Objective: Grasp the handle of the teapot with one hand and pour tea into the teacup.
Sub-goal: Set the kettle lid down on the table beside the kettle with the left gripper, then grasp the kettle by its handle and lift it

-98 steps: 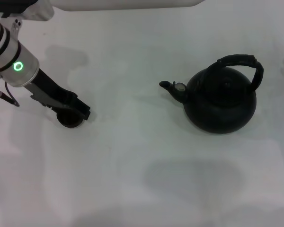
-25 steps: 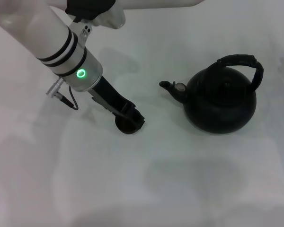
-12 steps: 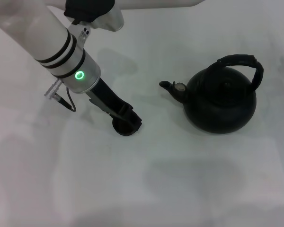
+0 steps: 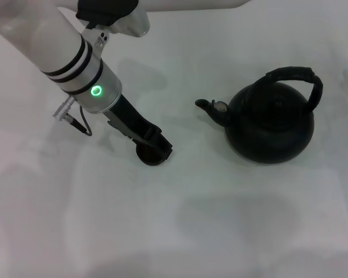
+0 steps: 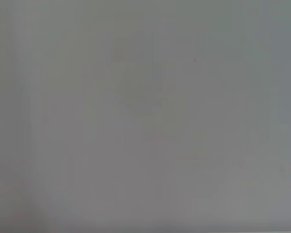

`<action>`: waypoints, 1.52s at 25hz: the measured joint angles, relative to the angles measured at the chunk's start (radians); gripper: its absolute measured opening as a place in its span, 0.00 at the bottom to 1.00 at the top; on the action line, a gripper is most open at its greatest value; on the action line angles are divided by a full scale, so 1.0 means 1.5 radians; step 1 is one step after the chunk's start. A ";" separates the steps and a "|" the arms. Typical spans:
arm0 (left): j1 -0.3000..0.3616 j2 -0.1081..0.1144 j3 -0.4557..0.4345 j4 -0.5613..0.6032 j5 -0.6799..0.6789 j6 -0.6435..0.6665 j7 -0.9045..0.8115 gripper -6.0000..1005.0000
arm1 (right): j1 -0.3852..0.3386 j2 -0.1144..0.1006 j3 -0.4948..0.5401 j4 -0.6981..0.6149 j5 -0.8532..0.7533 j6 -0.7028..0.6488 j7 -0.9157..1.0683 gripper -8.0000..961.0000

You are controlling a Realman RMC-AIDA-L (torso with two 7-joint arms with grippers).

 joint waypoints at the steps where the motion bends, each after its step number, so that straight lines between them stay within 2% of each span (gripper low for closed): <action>1: 0.000 0.000 0.000 0.001 0.001 0.001 0.000 0.79 | 0.000 0.000 0.000 0.000 0.000 0.000 0.000 0.83; 19: 0.000 -0.001 -0.001 0.011 0.013 0.004 0.000 0.86 | -0.001 0.000 0.000 0.003 0.000 0.000 0.007 0.83; 26: 0.026 -0.004 -0.001 0.099 0.005 0.004 0.022 0.89 | 0.000 0.000 0.000 0.004 0.000 0.000 0.008 0.83; 36: 0.041 -0.002 -0.003 0.149 -0.051 0.011 0.053 0.89 | 0.000 0.000 0.000 0.001 0.000 0.001 0.008 0.82; 38: 0.061 -0.001 -0.008 0.182 -0.050 0.000 0.053 0.89 | 0.000 0.000 0.000 0.001 0.000 0.001 0.008 0.82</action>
